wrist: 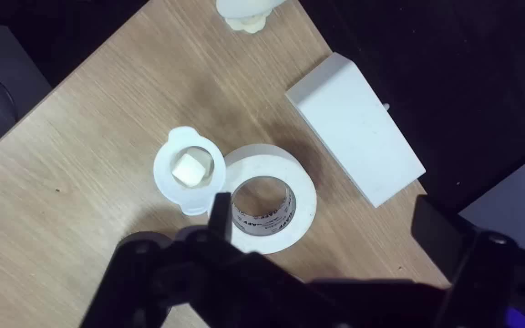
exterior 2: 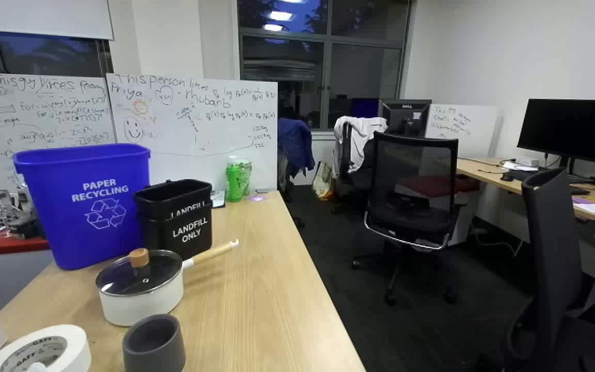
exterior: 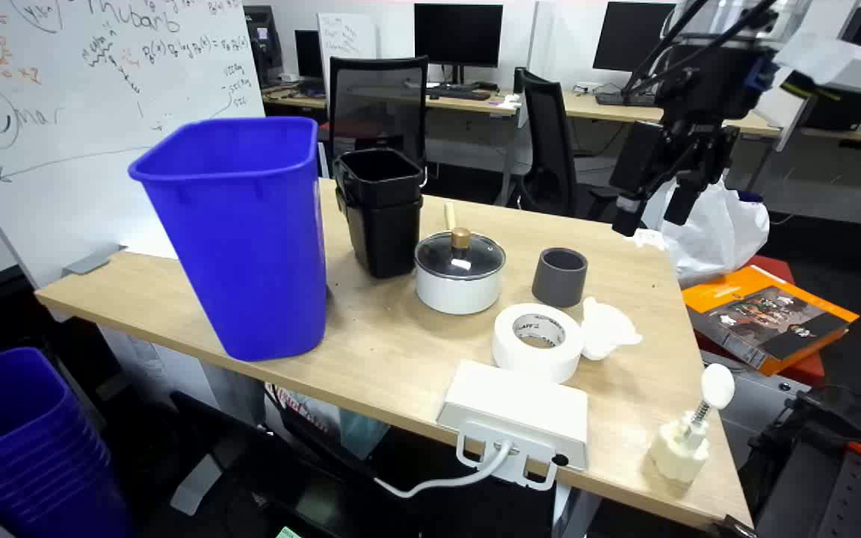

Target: Put the white object in the grey cup

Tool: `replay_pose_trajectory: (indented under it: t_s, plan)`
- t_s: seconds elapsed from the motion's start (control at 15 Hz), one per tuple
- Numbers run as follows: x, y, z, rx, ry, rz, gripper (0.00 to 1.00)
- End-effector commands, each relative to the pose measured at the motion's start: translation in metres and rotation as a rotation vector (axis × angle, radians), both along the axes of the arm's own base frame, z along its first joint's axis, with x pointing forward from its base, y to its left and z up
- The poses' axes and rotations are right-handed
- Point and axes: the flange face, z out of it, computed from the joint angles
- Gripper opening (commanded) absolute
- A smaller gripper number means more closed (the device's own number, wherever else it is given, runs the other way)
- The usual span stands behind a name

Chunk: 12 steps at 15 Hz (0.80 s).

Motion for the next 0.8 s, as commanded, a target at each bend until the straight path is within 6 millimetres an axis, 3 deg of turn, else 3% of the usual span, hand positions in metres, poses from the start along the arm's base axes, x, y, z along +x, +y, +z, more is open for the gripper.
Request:
replay_pose_trajectory:
  t_s: [0.0, 0.4, 0.73]
  plan:
    - [0.000, 0.000, 0.000, 0.000, 0.001, 0.000, 1.00]
    - [-0.012, -0.009, -0.005, -0.016, 0.004, 0.005, 1.00]
    - [-0.035, -0.022, -0.023, -0.021, 0.033, 0.003, 1.00]
